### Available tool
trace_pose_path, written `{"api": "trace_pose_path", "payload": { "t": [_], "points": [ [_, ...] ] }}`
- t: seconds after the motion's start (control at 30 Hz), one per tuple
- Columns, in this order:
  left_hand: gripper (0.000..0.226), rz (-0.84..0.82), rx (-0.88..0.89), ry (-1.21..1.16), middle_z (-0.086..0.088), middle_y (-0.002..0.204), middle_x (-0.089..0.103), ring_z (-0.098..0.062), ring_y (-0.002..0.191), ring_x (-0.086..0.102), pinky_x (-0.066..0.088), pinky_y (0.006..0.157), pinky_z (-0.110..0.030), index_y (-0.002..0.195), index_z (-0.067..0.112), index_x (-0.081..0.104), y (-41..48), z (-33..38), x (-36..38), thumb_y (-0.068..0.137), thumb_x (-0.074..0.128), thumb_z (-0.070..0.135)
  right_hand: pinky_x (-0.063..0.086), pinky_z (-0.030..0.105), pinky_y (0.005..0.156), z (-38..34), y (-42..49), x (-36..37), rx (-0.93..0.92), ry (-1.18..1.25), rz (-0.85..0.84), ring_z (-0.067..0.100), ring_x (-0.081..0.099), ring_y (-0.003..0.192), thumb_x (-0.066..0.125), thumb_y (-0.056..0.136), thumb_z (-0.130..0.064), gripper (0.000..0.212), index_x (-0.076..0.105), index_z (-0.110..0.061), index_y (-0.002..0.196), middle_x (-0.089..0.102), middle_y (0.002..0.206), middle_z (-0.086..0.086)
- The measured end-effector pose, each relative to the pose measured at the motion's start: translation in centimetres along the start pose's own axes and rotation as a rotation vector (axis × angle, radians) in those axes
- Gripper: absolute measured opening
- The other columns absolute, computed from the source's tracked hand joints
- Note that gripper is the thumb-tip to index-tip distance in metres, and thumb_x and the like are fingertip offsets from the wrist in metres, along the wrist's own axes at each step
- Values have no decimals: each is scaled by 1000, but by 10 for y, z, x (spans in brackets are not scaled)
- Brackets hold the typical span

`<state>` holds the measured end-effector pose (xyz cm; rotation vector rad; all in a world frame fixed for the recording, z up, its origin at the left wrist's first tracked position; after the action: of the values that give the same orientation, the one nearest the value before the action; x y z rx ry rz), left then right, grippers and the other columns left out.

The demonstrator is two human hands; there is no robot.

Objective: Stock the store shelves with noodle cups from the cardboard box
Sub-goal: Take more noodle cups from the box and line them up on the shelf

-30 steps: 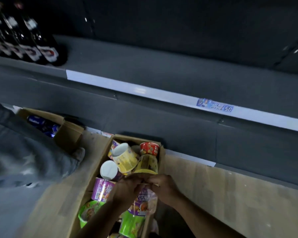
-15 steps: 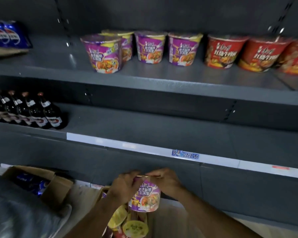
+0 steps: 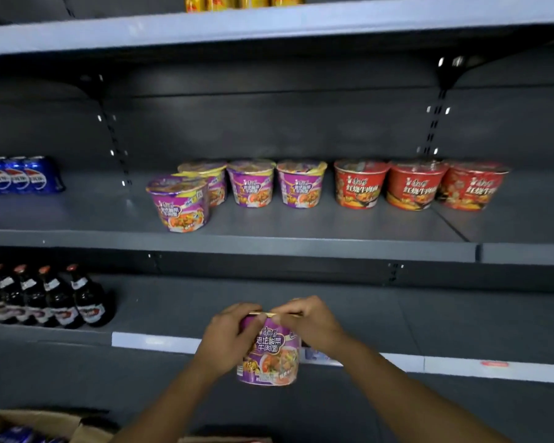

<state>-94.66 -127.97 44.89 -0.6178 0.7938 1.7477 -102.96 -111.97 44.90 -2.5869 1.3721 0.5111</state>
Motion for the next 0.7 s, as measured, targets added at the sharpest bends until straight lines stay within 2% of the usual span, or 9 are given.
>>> {"api": "trace_pose_path", "payload": {
  "t": [0.13,0.2,0.3,0.4,0.5,0.6,0.7],
  "points": [
    [31,98,27,-24,10,111,63,-4,93,61,50,79,-17,116,24,63,22,35,-14,91,57,40,58,31,77,-32,9,-37,-70,27,25,12,70,82,73,81,-18,13,76,-17,94,72,90,-4],
    [32,132,37,-24,9,113,62,-2,91,60,48,73,-10,119,23,62,32,53,-22,91,56,39,58,28,75,-48,12,-53,-73,48,8,11,71,82,72,82,-21,14,76,-20,95,73,92,-4],
    [33,202,71,-10,7,112,61,3,88,58,42,68,-4,120,22,60,47,79,-34,92,55,38,59,31,76,-73,17,-74,-93,105,-18,13,71,82,72,82,-22,13,75,-20,94,74,90,-3],
    [35,271,93,5,8,110,58,0,90,57,44,74,-11,120,21,59,56,101,-47,91,56,41,58,26,73,-94,20,-89,-146,146,6,12,71,80,74,80,-20,11,76,-20,91,74,87,-4],
    [40,327,149,41,9,109,57,-2,95,55,42,78,-16,119,21,60,65,118,-60,89,57,48,58,28,75,-110,23,-98,-214,197,43,11,71,81,76,78,-19,12,76,-18,90,74,86,-4],
    [45,365,207,74,12,103,57,-2,95,54,38,78,-12,114,21,63,73,128,-75,83,54,52,56,23,71,-122,30,-105,-278,171,62,6,69,81,75,79,-19,12,76,-21,90,73,84,-10],
    [37,392,233,86,11,102,59,-2,94,54,35,78,-4,112,20,67,83,129,-87,85,64,44,51,15,70,-134,41,-109,-372,95,84,0,67,82,74,80,-19,14,76,-21,93,72,87,-12]
  ]
}}
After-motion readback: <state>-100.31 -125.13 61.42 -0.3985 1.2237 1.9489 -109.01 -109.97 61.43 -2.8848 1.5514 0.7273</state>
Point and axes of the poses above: each hand's wrist, its own y-axis towards the middle knuckle, its own x-axis out of the palm, z = x × y, the point moved 2 cm from there along y, towards the middle knuckle
